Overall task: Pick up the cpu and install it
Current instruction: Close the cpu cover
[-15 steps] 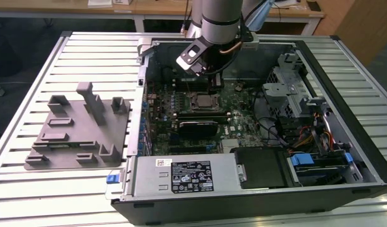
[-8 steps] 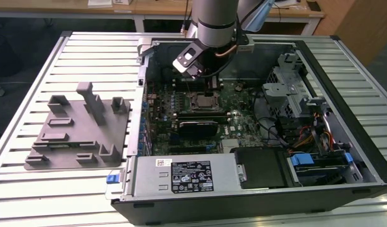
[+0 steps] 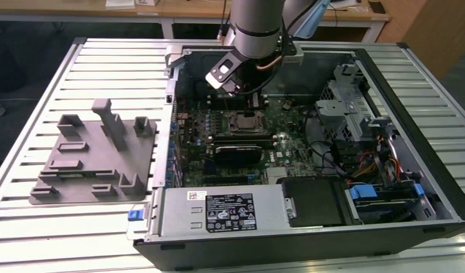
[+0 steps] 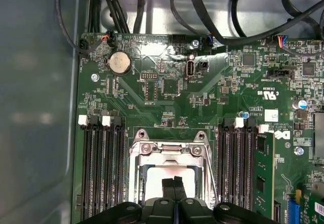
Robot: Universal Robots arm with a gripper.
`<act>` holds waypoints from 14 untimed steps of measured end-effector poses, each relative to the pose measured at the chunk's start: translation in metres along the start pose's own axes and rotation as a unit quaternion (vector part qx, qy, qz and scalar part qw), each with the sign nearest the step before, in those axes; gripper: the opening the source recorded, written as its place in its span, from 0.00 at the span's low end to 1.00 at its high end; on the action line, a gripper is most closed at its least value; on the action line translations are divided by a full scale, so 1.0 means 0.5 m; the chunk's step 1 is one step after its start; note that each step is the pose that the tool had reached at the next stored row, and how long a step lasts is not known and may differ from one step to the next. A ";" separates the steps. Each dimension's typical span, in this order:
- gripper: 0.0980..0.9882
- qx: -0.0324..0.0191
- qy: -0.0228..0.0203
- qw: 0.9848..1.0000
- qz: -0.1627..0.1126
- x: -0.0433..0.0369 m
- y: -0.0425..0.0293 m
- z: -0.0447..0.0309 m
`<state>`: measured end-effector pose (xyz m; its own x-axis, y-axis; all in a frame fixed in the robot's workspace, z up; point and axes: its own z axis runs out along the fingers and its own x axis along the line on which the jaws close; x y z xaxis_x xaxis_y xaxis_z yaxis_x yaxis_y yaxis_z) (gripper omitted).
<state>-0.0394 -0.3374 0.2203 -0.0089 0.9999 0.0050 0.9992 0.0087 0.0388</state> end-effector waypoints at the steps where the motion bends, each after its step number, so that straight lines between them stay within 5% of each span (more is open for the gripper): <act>1: 0.01 0.000 0.000 1.000 0.000 0.000 0.000 0.000; 8: 0.01 0.000 0.001 0.999 -0.038 0.000 0.000 0.001; 14: 0.01 0.000 0.004 0.996 -0.092 0.000 0.000 0.001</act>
<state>-0.0394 -0.3374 0.2196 -0.1920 0.9814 0.0050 0.9807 0.1916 0.0388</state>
